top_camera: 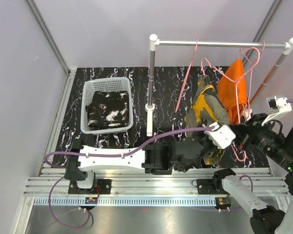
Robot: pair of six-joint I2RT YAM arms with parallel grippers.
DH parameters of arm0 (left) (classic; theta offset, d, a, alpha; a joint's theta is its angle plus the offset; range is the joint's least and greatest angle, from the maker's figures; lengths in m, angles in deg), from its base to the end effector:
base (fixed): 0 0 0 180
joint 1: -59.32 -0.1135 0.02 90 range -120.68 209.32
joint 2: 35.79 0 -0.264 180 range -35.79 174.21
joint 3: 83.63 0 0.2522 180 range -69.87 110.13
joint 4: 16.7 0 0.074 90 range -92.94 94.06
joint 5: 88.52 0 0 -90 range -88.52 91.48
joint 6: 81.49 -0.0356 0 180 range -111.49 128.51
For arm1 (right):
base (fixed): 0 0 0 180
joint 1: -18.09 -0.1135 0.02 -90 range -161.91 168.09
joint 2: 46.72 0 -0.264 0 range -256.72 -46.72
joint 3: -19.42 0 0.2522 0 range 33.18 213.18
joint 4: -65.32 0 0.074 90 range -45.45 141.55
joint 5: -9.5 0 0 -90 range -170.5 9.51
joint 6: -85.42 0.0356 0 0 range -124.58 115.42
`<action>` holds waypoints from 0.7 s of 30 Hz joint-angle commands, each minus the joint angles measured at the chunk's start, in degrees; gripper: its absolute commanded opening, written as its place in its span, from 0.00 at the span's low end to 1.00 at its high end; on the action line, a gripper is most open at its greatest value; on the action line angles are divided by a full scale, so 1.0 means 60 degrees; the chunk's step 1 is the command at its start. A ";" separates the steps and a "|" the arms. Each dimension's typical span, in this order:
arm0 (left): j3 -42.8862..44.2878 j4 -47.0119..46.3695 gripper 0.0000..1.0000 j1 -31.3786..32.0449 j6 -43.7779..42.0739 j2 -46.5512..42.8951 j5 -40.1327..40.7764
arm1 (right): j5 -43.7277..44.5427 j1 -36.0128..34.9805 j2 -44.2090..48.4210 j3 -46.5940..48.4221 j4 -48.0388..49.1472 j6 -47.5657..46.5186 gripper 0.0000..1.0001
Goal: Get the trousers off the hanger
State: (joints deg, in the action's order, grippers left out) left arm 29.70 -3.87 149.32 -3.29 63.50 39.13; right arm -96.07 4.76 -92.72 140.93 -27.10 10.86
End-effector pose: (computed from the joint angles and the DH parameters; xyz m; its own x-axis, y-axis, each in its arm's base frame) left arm 0.0217 -0.4094 0.4374 0.1619 0.1042 -0.9813 0.7750 0.6021 0.1918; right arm 0.0010 0.0101 0.5161 -0.3985 0.1691 -0.9014 -0.3796 0.8643 0.3300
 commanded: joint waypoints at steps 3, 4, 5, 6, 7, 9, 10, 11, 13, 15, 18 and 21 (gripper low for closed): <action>-0.0319 -0.3050 0.00 0.0410 -0.1195 -0.0564 0.2175 | -0.0232 0.0038 0.0357 -0.0420 0.1683 -0.0127 0.00; -0.0422 -0.3706 0.00 0.0498 -0.1387 -0.0639 0.2453 | -0.0174 0.0038 0.0458 -0.0554 0.1712 -0.0127 0.00; -0.0481 -0.4046 0.00 0.0528 -0.1563 -0.0712 0.2949 | 0.0001 0.0038 0.0517 -0.0700 0.1727 -0.0113 0.00; -0.0540 -0.4339 0.00 0.0557 -0.1898 -0.0800 0.3171 | 0.0061 0.0023 0.0547 -0.0991 0.1741 -0.0127 0.00; -0.0627 -0.4792 0.00 0.0572 -0.2018 -0.0974 0.3318 | 0.0134 0.0038 0.0605 -0.1168 0.1771 -0.0127 0.00; -0.0672 -0.5073 0.00 0.0587 -0.2237 -0.1151 0.3641 | 0.0324 0.0038 0.0752 -0.1665 0.1785 -0.0127 0.00; -0.0687 -0.5379 0.00 0.0587 -0.2398 -0.1283 0.3715 | 0.0398 0.0038 0.0839 -0.1828 0.1785 -0.0127 0.00; -0.0716 -0.5658 0.00 0.0587 -0.2617 -0.1327 0.3875 | 0.0529 0.0038 0.0884 -0.2134 0.1800 -0.0127 0.00; -0.0643 -0.6141 0.00 0.0587 -0.3189 -0.1444 0.3950 | 0.0632 0.0038 0.1001 -0.2443 0.1829 -0.0127 0.00; -0.0453 -0.6567 0.00 0.0587 -0.3788 -0.1503 0.4023 | 0.0647 0.0038 0.1089 -0.2852 0.1859 -0.0098 0.00; -0.0014 -0.6947 0.00 0.0587 -0.4390 -0.1577 0.3921 | 0.0618 0.0038 0.1279 -0.3235 0.1873 -0.0069 0.00; 0.0513 -0.7401 0.00 0.0587 -0.5181 -0.1577 0.3833 | 0.0676 0.0038 0.1455 -0.3367 0.1786 -0.0069 0.00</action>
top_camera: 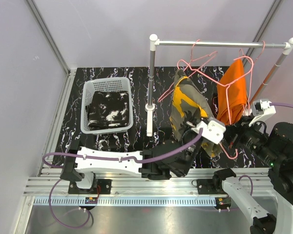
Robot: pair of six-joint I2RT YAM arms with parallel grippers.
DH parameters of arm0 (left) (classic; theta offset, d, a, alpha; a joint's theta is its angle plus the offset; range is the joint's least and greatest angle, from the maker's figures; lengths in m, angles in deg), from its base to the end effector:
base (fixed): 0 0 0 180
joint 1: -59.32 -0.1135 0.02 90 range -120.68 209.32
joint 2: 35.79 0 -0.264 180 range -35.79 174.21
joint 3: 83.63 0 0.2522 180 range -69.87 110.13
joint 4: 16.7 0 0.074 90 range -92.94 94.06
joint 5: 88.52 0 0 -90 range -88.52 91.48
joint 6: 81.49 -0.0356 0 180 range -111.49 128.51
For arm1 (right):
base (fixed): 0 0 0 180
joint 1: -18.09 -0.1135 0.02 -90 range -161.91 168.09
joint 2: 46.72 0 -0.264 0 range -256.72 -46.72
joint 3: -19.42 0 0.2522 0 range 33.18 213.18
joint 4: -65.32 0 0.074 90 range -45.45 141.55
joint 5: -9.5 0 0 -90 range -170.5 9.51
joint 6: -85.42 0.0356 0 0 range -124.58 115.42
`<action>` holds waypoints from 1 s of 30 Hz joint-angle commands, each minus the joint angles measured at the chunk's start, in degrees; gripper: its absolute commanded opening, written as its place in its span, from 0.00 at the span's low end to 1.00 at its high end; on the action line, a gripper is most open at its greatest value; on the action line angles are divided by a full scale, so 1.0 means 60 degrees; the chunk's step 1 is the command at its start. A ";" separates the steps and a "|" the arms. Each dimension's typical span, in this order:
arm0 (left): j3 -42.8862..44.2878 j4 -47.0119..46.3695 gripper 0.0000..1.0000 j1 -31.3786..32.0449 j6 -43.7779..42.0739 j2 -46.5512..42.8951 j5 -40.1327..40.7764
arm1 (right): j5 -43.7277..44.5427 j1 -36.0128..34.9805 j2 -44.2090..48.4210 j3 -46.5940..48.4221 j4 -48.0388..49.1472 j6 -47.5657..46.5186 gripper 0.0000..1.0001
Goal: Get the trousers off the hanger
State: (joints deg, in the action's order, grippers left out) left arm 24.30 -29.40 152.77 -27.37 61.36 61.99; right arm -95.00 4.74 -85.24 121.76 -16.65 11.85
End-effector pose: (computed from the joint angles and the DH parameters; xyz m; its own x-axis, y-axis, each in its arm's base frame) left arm 0.0078 -0.3857 0.4591 0.2967 0.1275 -0.9464 0.4511 0.8548 0.2566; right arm 0.0250 0.0151 0.4705 -0.4194 0.1819 -0.8894 -0.3507 0.8712 0.3436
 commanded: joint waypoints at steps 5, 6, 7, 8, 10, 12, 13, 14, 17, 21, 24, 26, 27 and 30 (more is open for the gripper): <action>0.2072 -0.3545 0.00 -0.0004 -0.2105 -0.1278 -0.0226 | 0.0557 0.0027 0.0356 -0.0421 0.0000 -0.0277 0.00; 0.2305 -0.3602 0.00 -0.0004 -0.2208 -0.1322 -0.0270 | 0.0586 0.0041 0.0400 -0.0451 0.0015 -0.0291 0.00; 0.2438 -0.3647 0.00 -0.0004 -0.2325 -0.1308 -0.0329 | 0.0658 0.0041 0.0414 -0.0495 0.0015 -0.0277 0.00; 0.2556 -0.3705 0.00 -0.0004 -0.2587 -0.1308 -0.0344 | 0.0688 0.0027 0.0429 -0.0524 0.0015 -0.0277 0.00; 0.2834 -0.3924 0.00 -0.0004 -0.2925 -0.1308 -0.0388 | 0.0848 0.0041 0.0458 -0.0583 0.0015 -0.0306 0.00; 0.3054 -0.4158 0.00 -0.0004 -0.3437 -0.1308 -0.0403 | 0.0922 0.0041 0.0458 -0.0656 0.0015 -0.0321 0.00; 0.3171 -0.4261 0.00 -0.0018 -0.3584 -0.1395 -0.0446 | 0.0952 0.0041 0.0444 -0.0700 0.0029 -0.0321 0.00; 0.3216 -0.4291 0.00 -0.0033 -0.3774 -0.1439 -0.0461 | 0.0967 0.0041 0.0429 -0.0758 0.0030 -0.0321 0.00; 0.3289 -0.4408 0.00 -0.0091 -0.4068 -0.1717 -0.0505 | 0.0981 0.0041 0.0385 -0.0773 0.0044 -0.0306 0.00; 0.2997 -0.5126 0.00 -0.0106 -0.4625 -0.2171 -0.0534 | 0.0953 0.0041 0.0327 -0.0759 0.0015 -0.0291 0.00; 0.2777 -0.5214 0.00 -0.0135 -0.4698 -0.2537 -0.0535 | 0.0762 0.0027 0.0254 -0.0700 0.0044 -0.0247 0.00; 0.2660 -0.5389 0.00 -0.0179 -0.4990 -0.2669 -0.0491 | 0.0645 0.0027 0.0239 -0.0642 0.0059 -0.0233 0.00; 0.2630 -0.5448 0.00 -0.0281 -0.5108 -0.2786 -0.0447 | 0.0630 0.0041 0.0239 -0.0612 0.0059 -0.0233 0.00; 0.2412 -0.5653 0.00 -0.0835 -0.5723 -0.3006 -0.0199 | 0.0776 0.0027 0.0253 -0.0466 0.0001 -0.0291 0.00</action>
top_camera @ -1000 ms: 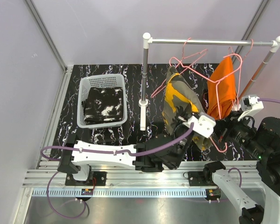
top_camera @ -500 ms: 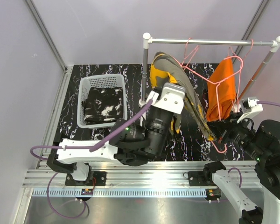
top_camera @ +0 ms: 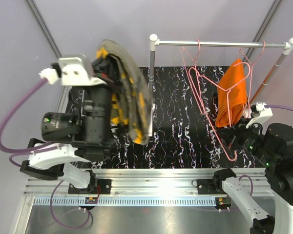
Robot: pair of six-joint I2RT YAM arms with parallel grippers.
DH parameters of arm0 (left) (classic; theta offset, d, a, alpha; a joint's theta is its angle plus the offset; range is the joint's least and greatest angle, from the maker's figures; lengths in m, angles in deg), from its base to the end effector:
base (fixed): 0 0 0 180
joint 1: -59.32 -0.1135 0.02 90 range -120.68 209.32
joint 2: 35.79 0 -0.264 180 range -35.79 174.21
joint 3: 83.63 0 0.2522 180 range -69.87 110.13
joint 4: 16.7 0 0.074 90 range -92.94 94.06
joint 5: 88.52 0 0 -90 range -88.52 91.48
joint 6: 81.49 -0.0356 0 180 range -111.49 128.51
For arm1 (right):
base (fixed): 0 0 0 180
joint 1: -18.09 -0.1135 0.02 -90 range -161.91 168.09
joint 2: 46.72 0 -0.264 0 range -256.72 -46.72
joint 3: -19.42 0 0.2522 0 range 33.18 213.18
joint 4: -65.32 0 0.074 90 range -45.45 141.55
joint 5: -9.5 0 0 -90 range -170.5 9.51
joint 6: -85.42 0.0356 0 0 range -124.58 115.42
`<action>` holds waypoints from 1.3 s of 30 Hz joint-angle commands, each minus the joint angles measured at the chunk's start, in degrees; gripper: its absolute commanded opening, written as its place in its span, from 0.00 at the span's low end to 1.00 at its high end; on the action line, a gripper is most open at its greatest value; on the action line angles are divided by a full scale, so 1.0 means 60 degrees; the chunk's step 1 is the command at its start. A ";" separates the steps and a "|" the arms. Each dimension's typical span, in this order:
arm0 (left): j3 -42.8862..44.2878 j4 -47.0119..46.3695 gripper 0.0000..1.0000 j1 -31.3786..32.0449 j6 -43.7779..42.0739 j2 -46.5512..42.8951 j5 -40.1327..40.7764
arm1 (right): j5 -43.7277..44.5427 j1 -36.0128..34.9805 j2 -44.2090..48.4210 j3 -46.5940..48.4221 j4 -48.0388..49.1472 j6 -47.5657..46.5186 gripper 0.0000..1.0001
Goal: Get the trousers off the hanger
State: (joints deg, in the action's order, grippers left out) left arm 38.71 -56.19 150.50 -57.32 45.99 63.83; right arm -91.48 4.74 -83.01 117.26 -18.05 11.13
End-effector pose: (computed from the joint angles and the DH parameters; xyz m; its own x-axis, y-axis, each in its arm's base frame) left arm 0.0276 -0.1901 0.6279 0.4179 -0.2723 -0.8667 0.2098 0.9572 -0.1996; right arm 0.0262 0.0132 0.4510 -0.4561 0.1650 -0.8745 -0.2859 0.9034 0.3195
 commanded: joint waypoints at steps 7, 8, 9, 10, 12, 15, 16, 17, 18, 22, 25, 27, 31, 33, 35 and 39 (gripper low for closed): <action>-0.1933 0.0875 0.00 -0.3328 0.0743 -0.2258 0.0725 | 0.0278 0.0041 0.0423 0.0519 0.0818 -0.0040 0.00; -0.2170 0.1284 0.00 -0.3635 0.1210 -0.2538 0.0829 | 0.0292 0.0041 0.0511 0.0505 0.0950 0.0048 0.00; -0.2434 0.1563 0.00 -0.4102 0.1461 -0.2802 0.0917 | 0.0321 0.0027 0.0700 0.0519 0.1183 0.0063 0.00; -0.2625 0.1856 0.00 -0.4296 0.1710 -0.3036 0.1048 | 0.0423 0.0041 0.0789 0.0519 0.1302 0.0121 0.00; -0.3255 0.2356 0.00 -0.4865 0.2122 -0.3740 0.1166 | 0.0614 0.0041 0.0965 0.0563 0.1521 0.0166 0.00; -0.4002 0.2883 0.00 -0.5423 0.2429 -0.4502 0.1327 | 0.0878 0.0041 0.1068 0.0665 0.1668 0.0210 0.00; -0.4178 0.3073 0.00 -0.5556 0.2532 -0.4649 0.1342 | 0.0951 0.0041 0.1068 0.0695 0.1669 0.0239 0.00; -0.4354 0.3495 0.00 -0.5673 0.2765 -0.4781 0.1328 | 0.0952 0.0027 0.1068 0.0767 0.1669 0.0283 0.00; -0.4675 0.3688 0.00 -0.5994 0.2883 -0.4999 0.1328 | 0.0937 0.0041 0.1054 0.0797 0.1654 0.0283 0.00; -0.5379 0.5415 0.00 -0.6961 0.4460 -0.5236 0.1051 | 0.0733 0.0041 0.1098 0.0856 0.1669 0.0400 0.00; -0.6009 0.6910 0.00 -0.8117 0.5953 -0.5090 0.0423 | 0.0586 0.0041 0.1171 0.0856 0.1698 0.0488 0.00; -0.6418 0.7907 0.00 -0.9096 0.6690 -0.4741 -0.0323 | 0.0498 0.0041 0.1200 0.0856 0.1669 0.0488 0.00; -0.7004 0.8553 0.00 -1.0288 0.7688 -0.3834 -0.1338 | 0.0424 0.0041 0.1259 0.0915 0.1567 0.0474 0.00; -0.7226 0.8378 0.00 -1.0406 0.7762 -0.3451 -0.1455 | 0.0439 0.0041 0.1390 0.0871 0.1596 0.0488 0.00; -0.7184 0.8479 0.00 -1.0420 0.8010 -0.2734 -0.1616 | 0.0439 0.0041 0.1464 0.0812 0.1654 0.0488 0.00; -0.6598 0.8846 0.00 -1.0494 0.8465 -0.1240 -0.1939 | 0.0424 0.0041 0.1464 0.0797 0.1640 0.0473 0.00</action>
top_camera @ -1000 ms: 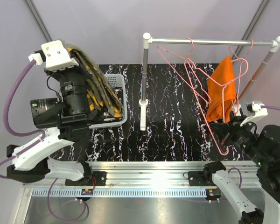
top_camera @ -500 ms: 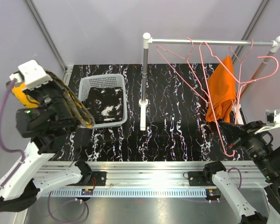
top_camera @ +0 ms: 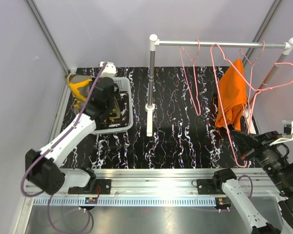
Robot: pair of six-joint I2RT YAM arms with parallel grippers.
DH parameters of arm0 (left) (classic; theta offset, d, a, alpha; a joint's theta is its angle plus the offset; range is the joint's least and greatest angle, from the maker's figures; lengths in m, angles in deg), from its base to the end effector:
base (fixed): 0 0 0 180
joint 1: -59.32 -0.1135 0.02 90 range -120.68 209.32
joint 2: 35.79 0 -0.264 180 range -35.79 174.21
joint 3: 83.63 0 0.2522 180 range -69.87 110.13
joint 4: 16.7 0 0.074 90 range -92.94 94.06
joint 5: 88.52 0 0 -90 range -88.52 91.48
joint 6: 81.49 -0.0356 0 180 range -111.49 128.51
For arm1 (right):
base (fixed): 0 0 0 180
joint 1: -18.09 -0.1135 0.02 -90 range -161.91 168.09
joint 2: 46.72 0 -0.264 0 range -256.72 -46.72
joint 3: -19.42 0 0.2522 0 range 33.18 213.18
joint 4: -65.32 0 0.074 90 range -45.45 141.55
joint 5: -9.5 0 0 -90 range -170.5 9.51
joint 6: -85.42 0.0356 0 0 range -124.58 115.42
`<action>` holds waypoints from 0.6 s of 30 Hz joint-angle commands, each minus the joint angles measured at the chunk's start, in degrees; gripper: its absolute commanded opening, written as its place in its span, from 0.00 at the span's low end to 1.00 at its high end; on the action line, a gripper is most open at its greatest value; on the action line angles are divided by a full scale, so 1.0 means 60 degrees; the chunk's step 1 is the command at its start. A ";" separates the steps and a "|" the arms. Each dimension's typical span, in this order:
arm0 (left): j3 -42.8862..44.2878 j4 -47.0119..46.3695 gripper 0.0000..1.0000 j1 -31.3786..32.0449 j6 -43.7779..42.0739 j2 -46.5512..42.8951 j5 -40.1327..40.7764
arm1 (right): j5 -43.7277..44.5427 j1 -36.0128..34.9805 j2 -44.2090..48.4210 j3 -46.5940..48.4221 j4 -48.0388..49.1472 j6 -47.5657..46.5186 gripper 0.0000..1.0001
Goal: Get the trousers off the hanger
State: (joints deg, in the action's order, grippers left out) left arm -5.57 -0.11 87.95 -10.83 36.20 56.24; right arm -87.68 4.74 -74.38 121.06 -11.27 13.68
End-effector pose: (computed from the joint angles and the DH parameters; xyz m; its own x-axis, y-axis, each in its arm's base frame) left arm 0.2616 -0.1097 0.3740 -0.2931 0.3777 -0.8783 -0.3511 0.8120 0.4663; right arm -0.0351 -0.0038 0.4735 -0.1519 0.2835 -0.9469 -0.3190 0.8927 0.3184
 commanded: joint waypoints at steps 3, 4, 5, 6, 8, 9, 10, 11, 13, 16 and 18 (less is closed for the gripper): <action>0.1354 -0.0005 0.00 -0.0083 0.1081 0.1462 -0.0880 | -0.0224 0.0041 0.0054 0.0251 0.0437 -0.0055 0.00; 0.1485 0.0113 0.00 -0.0083 0.1170 0.1754 -0.0895 | -0.0195 0.0041 0.0054 0.0280 0.0408 -0.0084 0.00; 0.1646 0.0230 0.00 -0.0083 0.1244 0.2004 -0.0895 | -0.0166 0.0041 0.0054 0.0324 0.0321 -0.0128 0.00; 0.1923 0.0391 0.00 -0.0068 0.1361 0.2427 -0.0692 | -0.0079 0.0041 0.0040 0.0383 0.0291 -0.0158 0.00; 0.2057 0.0685 0.00 -0.0083 0.1785 0.2563 -0.0500 | -0.0019 0.0027 0.0040 0.0442 0.0189 -0.0275 0.00; 0.2058 0.0714 0.00 -0.0068 0.1946 0.2447 -0.0209 | 0.0039 0.0041 0.0040 0.0471 0.0159 -0.0319 0.00; 0.2058 0.0845 0.00 -0.0083 0.2325 0.2315 -0.0090 | 0.0083 0.0027 0.0054 0.0515 0.0115 -0.0362 0.00; 0.2058 0.0919 0.00 -0.0083 0.2488 0.2111 0.0100 | 0.0083 0.0041 0.0054 0.0530 0.0086 -0.0377 0.00; 0.2203 0.1429 0.00 -0.0068 0.3072 0.1454 0.0715 | 0.0054 0.0041 0.0040 0.0544 0.0085 -0.0392 0.00; 0.2205 0.1536 0.00 0.0034 0.3178 0.0298 0.1243 | 0.0010 0.0027 0.0040 0.0559 0.0115 -0.0378 0.00; 0.2190 0.1491 0.00 0.0151 0.3033 -0.0232 0.1448 | -0.0019 0.0041 0.0025 0.0559 0.0144 -0.0334 0.00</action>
State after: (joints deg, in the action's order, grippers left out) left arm 4.04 12.22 88.05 4.58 44.53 57.62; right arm -87.52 4.74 -74.10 123.07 -11.56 12.50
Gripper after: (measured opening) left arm 0.068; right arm 0.052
